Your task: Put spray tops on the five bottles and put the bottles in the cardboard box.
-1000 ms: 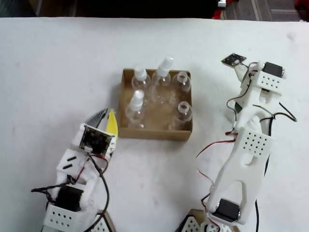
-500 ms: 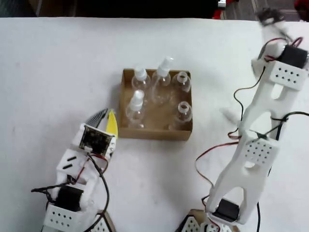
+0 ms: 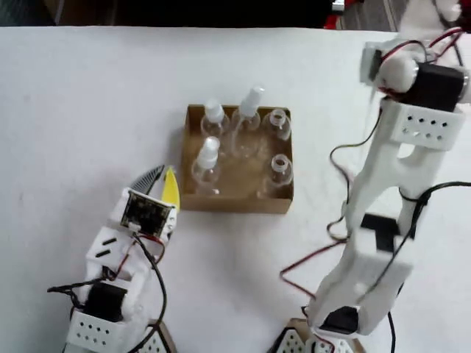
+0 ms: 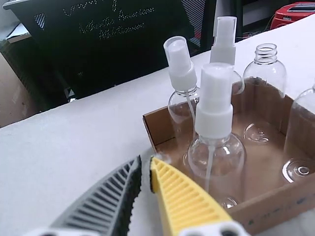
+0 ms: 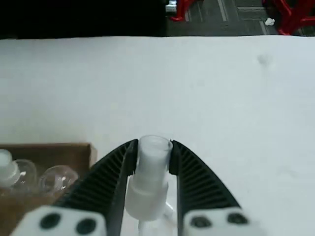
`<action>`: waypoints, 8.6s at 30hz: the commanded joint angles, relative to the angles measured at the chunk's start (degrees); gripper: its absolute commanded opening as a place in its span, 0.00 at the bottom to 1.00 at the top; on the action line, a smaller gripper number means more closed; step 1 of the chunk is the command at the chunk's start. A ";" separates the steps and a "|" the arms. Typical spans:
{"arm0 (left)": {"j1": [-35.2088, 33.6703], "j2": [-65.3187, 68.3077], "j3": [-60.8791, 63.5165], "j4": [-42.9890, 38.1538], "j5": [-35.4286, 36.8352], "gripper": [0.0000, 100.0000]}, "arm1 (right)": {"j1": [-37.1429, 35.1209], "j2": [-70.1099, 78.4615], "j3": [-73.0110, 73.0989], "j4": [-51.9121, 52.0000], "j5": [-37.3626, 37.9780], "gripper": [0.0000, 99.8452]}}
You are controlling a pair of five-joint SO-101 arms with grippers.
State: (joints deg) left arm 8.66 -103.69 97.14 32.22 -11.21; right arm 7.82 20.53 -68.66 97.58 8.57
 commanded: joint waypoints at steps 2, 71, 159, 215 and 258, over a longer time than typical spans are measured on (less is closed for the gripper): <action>0.48 -1.01 -0.18 -1.14 -0.70 0.03 | -8.40 -20.00 24.62 1.10 -0.62 0.02; 0.66 -1.01 -0.26 -1.41 -0.79 0.03 | -18.95 -55.25 116.22 -123.38 -0.97 0.02; 0.75 -1.01 -0.18 -1.05 -0.79 0.03 | -19.91 -38.11 127.91 -123.74 -0.79 0.09; 0.22 -1.01 -0.18 -0.88 -0.79 0.03 | 8.04 -48.22 102.42 -52.53 21.98 0.21; 0.31 -1.01 -0.18 -0.26 -0.79 0.03 | 6.20 7.52 63.74 -34.95 44.13 0.20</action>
State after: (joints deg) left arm 8.66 -103.69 97.14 32.22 -11.30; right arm 13.63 27.38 -0.88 61.98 52.53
